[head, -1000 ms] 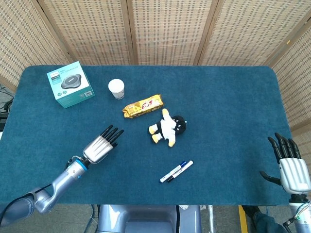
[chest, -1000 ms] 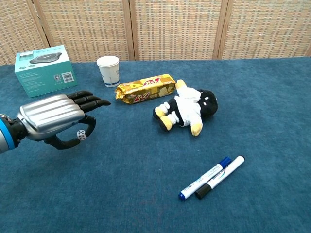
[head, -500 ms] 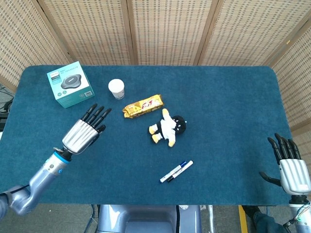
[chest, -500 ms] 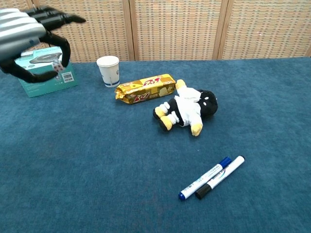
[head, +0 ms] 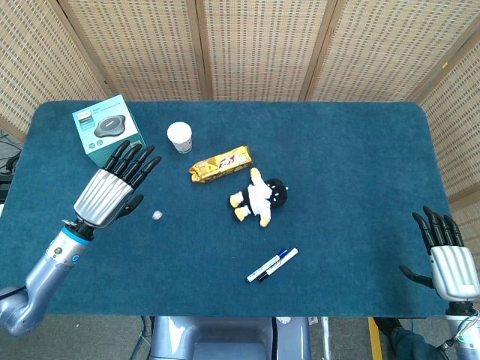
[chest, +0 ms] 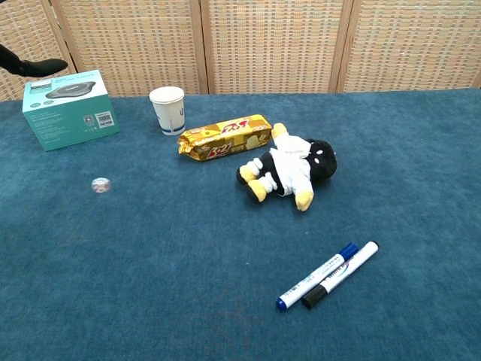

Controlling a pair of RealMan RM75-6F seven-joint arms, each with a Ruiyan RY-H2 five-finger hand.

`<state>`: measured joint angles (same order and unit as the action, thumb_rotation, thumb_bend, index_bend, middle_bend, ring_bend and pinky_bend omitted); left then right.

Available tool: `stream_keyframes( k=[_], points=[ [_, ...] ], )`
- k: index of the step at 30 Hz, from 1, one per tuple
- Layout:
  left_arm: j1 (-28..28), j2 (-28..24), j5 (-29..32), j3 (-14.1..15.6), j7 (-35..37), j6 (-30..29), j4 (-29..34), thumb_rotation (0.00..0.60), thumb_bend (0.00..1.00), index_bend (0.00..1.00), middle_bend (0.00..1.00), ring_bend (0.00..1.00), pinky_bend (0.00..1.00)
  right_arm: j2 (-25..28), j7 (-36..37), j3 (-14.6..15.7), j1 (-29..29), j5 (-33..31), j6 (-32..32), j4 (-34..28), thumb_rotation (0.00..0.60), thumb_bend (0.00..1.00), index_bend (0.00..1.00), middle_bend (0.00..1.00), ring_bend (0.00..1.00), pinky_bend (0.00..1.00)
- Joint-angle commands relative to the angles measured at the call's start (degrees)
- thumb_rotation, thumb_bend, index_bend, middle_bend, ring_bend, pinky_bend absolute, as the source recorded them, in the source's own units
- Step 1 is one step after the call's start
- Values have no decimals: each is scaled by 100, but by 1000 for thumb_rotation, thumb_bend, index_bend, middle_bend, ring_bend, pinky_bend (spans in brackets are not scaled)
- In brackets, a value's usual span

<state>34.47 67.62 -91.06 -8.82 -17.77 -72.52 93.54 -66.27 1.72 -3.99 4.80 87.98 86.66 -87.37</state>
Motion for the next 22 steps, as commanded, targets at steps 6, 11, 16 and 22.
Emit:
stream_keyframes(
  k=[6,11,16,22],
  points=[
    [-505,-134,156,240,854,-403,-159,600,209,0,0,0,0,18,35,-4,-13,1,28,-19,600,53,0,0,0,0],
    [-1164,-181,410,416,1525,-1017,-424,600,11,0,0,0,0,26,49,6,-15,22,33,-31,600,53,0,0,0,0],
    [-1706,-238,638,592,2127,-1374,-523,600,0,0,0,0,0,20,23,10,-10,30,27,-37,600,53,0,0,0,0],
    [-2222,-184,758,803,2599,-1613,-599,600,0,0,0,0,0,9,-11,10,-21,34,51,-35,600,53,0,0,0,0]
  ],
)
